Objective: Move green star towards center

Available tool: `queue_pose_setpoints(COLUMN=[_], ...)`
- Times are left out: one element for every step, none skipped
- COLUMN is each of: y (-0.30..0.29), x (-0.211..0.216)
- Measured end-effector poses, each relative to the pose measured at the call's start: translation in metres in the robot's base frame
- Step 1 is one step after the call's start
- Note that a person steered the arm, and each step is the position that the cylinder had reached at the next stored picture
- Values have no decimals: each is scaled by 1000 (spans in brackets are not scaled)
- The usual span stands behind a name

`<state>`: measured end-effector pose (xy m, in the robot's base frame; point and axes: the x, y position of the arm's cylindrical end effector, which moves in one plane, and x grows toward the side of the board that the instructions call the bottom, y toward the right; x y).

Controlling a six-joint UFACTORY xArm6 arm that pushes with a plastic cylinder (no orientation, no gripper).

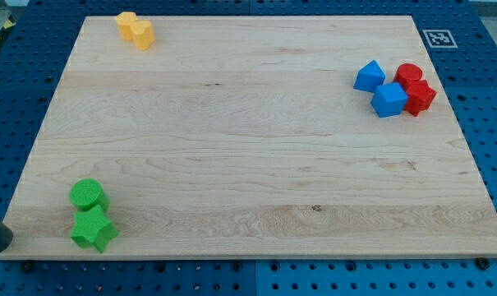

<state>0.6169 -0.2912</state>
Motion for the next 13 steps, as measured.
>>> queue_pose_setpoints(y=[4,4,4,15,44,87,128,147,147,157,187,224,261], x=[0,1,1,1,2,1,0,-9,-38,-64,-81,-96,-117])
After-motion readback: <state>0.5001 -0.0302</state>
